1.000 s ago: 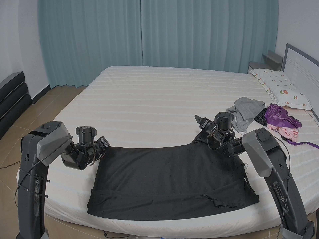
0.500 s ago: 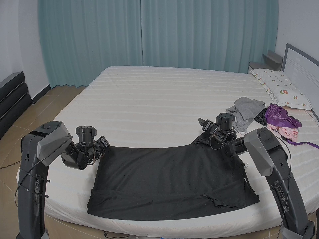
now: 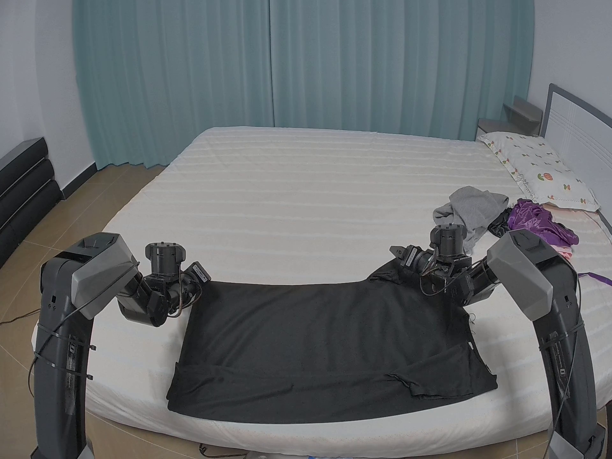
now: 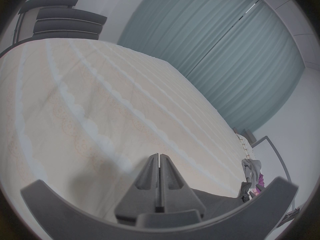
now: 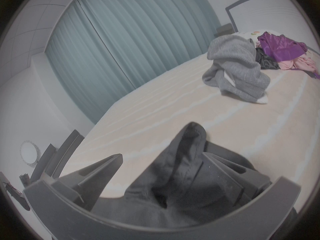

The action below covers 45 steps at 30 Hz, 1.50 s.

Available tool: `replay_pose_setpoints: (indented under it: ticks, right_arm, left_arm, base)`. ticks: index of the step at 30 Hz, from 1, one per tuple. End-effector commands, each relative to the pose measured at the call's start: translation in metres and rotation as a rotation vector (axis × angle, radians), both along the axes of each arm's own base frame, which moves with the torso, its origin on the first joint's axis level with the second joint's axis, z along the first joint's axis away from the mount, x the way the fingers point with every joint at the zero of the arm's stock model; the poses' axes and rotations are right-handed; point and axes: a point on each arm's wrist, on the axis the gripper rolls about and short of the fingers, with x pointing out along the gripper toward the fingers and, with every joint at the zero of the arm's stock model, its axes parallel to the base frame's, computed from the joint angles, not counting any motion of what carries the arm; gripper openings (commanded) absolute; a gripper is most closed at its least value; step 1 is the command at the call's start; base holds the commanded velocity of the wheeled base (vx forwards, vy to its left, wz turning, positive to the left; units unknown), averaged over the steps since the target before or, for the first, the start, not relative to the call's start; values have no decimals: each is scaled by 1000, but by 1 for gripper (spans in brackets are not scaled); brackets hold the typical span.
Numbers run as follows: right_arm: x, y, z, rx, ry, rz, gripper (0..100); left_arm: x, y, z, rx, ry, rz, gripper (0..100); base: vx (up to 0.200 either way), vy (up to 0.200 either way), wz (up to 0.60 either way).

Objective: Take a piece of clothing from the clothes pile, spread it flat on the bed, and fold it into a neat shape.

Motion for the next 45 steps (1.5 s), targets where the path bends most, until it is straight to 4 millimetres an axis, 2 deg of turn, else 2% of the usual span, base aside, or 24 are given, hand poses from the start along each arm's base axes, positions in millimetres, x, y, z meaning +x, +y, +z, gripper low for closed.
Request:
replay_pose_setpoints:
  ticks: [1,6,15,20,25,27,32,33,34,36,42,45]
  right_arm:
    - [-14,8,11,8,42,42,100]
    - [-16,17,1,28,99,46,100]
    - [-7,27,-18,71,198,10,100]
    - [0,26,-13,104,208,-23,100]
    - [10,30,-19,164,197,-51,100]
    - [18,33,-16,208,163,-72,100]
    - [34,37,11,363,27,-151,100]
    - [38,36,29,412,-77,-138,100]
    - [40,35,35,435,-145,-126,100]
    - [41,34,36,452,-213,-115,100]
    - [41,32,2,314,-185,-104,100]
    - [42,24,8,271,-156,-127,100]
  left_arm:
    - [0,0,0,0,3,1,0]
    - [0,0,0,0,1,1,0]
    - [0,1,0,-1,3,1,0]
    - [0,1,0,-1,1,1,0]
    - [0,1,0,-1,1,1,0]
    - [0,0,0,-1,0,-1,0]
    - [0,1,0,-1,3,1,0]
    - [0,1,0,-2,1,1,0]
    - [0,1,0,-1,1,1,0]
    - [0,0,0,-1,3,-1,0]
    - [0,1,0,-2,1,1,0]
    - [-1,1,0,-2,1,1,0]
  base:
    - [0,0,0]
    - [0,0,0]
    - [0,0,0]
    - [0,0,0]
    - [0,0,0]
    - [0,0,0]
    - [0,0,0]
    - [0,0,0]
    - [0,0,0]
    - [0,0,0]
    - [0,0,0]
    - [0,0,0]
